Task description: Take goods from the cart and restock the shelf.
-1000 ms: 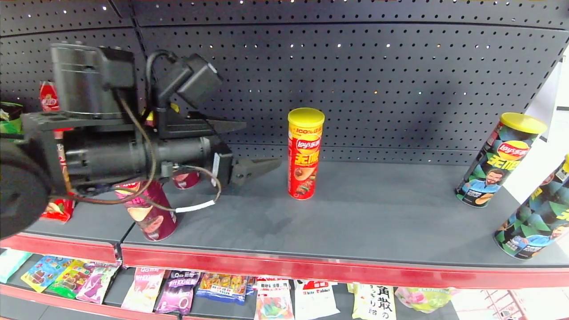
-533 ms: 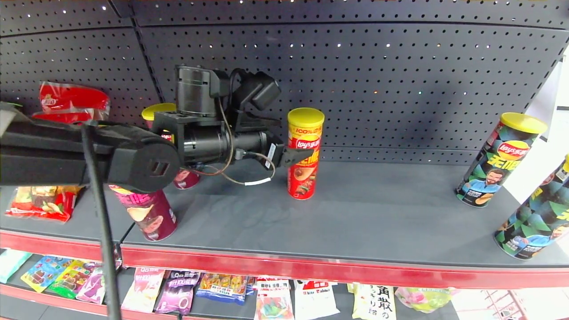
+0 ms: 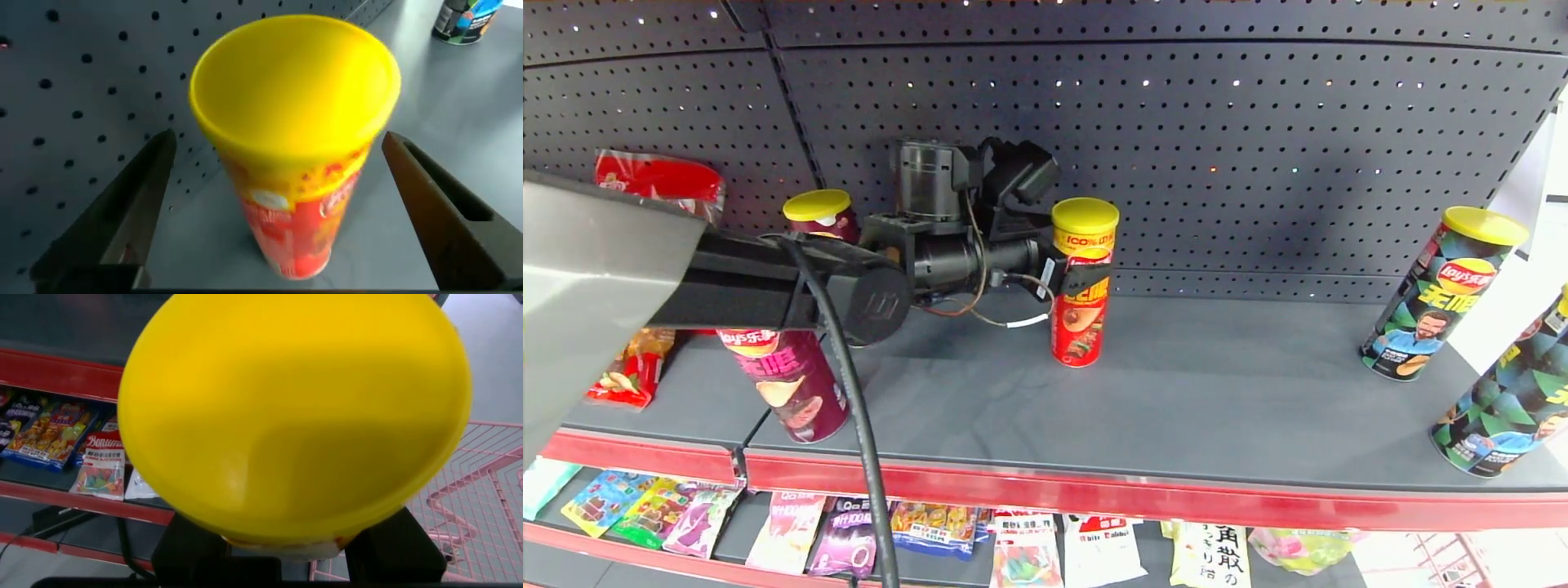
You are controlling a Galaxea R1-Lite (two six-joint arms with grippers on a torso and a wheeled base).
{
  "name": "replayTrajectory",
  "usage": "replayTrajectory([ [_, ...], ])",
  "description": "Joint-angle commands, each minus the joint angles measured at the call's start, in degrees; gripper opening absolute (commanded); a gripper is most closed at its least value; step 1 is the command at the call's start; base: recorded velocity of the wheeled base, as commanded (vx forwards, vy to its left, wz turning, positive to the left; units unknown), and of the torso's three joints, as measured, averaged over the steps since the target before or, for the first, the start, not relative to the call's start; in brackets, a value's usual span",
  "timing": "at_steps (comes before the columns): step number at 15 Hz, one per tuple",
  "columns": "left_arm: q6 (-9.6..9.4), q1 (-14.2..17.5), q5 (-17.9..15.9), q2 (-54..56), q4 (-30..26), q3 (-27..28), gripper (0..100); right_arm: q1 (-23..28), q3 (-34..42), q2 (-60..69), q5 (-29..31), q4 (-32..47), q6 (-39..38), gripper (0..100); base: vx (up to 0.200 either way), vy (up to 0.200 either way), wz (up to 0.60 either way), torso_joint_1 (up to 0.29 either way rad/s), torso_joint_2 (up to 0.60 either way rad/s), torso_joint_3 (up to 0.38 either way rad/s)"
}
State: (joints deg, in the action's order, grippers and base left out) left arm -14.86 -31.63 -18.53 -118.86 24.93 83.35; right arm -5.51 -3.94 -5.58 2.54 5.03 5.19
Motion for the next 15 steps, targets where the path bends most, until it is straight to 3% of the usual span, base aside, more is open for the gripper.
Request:
replayTrajectory([
  [1,0.01,-0.01,-0.02,-1.73,0.12,1.64,100,-0.03,-0.02,-0.04,0.01,0.06,-0.01,0,0.0,0.0,0.0,0.0,0.0,0.0],
  [4,0.09,-0.18,0.07,-3.22,0.12,4.02,100,-0.03,-0.02,-0.04,0.01,0.06,-0.01,0,0.0,0.0,0.0,0.0,0.0,0.0],
  [7,1.68,-1.5,0.07,-3.57,0.12,4.98,100,-0.03,-0.02,-0.04,0.01,0.06,-0.01,0,0.0,0.0,0.0,0.0,0.0,0.0],
  [12,1.68,-1.68,0.95,-5.51,3.28,5.51,100,-0.03,-0.02,-0.04,0.01,0.06,-0.01,0,0.0,0.0,0.0,0.0,0.0,0.0],
  [13,1.76,-1.68,0.95,-5.68,3.37,5.33,0,-0.03,-0.02,-0.04,0.01,0.06,-0.01,0,0.0,0.0,0.0,0.0,0.0,0.0],
  [15,1.76,-1.85,0.69,-5.68,3.46,5.33,0,-0.03,-0.02,-0.04,0.01,0.06,0.08,0,0.0,0.0,0.0,0.0,0.0,0.0],
])
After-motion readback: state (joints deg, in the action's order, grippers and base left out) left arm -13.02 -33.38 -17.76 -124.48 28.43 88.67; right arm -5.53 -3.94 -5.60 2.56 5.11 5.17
